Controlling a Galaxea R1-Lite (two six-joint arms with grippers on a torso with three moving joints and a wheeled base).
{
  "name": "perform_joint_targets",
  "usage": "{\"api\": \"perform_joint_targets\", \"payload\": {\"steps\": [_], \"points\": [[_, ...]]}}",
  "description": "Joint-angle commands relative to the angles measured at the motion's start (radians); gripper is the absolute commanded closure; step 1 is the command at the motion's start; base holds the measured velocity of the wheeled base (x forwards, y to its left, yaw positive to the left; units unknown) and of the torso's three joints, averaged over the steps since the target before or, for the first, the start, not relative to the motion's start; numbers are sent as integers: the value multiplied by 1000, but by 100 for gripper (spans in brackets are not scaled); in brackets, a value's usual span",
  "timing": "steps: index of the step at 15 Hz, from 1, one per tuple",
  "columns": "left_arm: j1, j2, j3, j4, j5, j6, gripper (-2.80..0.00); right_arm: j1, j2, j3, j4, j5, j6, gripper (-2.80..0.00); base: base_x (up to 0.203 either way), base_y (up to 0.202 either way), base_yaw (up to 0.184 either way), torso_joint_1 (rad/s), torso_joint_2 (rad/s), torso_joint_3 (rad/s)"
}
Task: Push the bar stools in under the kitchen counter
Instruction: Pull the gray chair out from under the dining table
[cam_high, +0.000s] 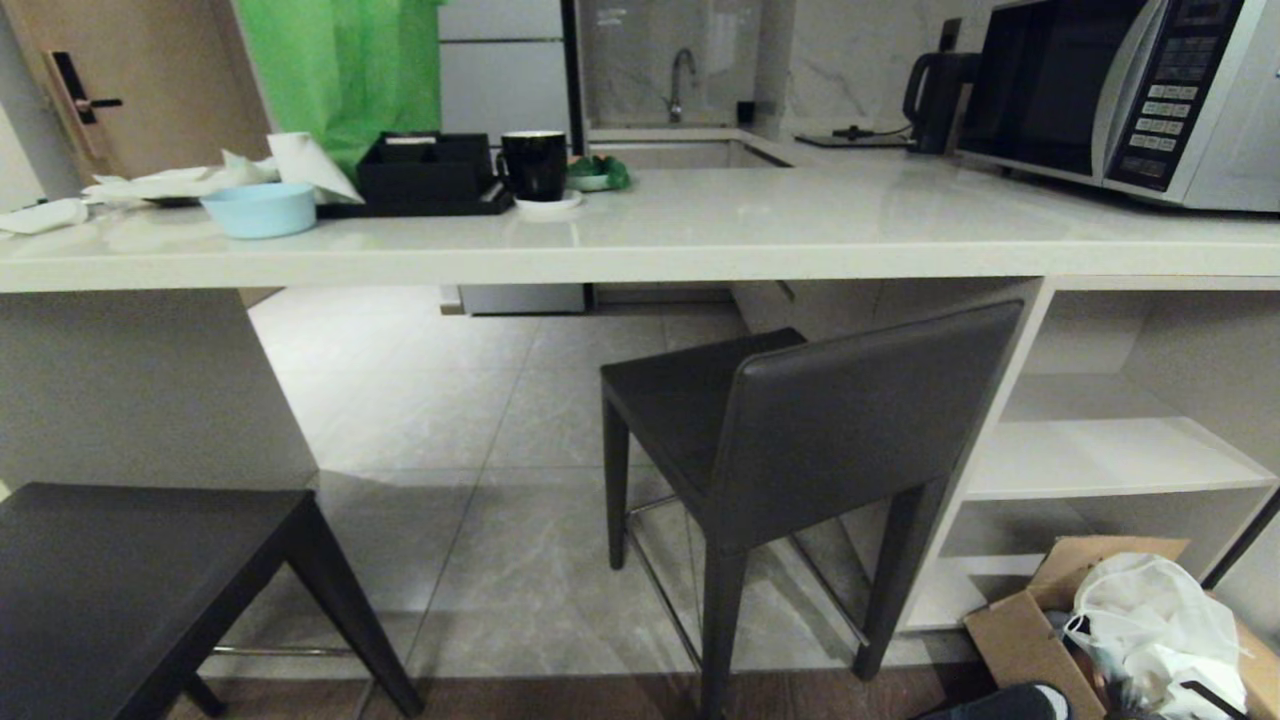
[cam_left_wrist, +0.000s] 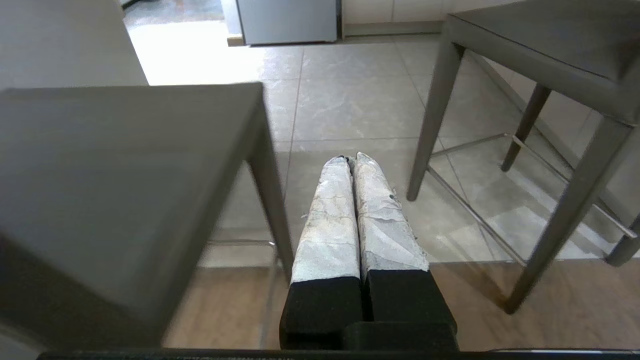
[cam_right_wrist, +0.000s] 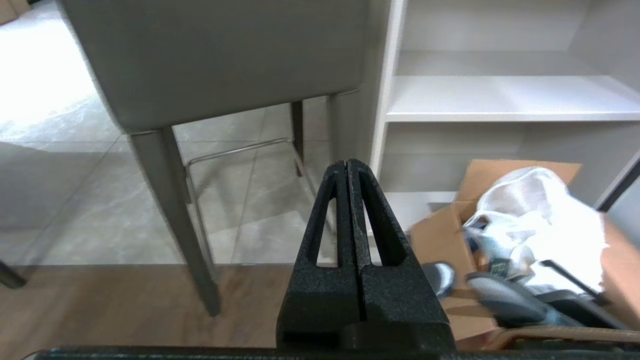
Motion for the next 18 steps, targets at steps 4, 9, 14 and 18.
{"api": "perform_joint_targets", "payload": {"steps": [4, 9, 14, 18], "points": [[0, -1, 0, 0, 0, 0, 0, 0, 0, 0, 0, 0, -1, 0, 0, -194, 3, 2, 3, 2], [0, -1, 2, 0, 2, -3, 0, 0, 0, 0, -1, 0, -1, 0, 0, -175, 3, 2, 2, 5], [0, -1, 0, 0, 0, -1, 0, 0, 0, 0, -2, 0, -1, 0, 0, -13, 0, 0, 0, 1], [0, -1, 2, 0, 0, -1, 0, 0, 0, 0, -2, 0, -1, 0, 102, 0, 2, 1, 0, 0]]}}
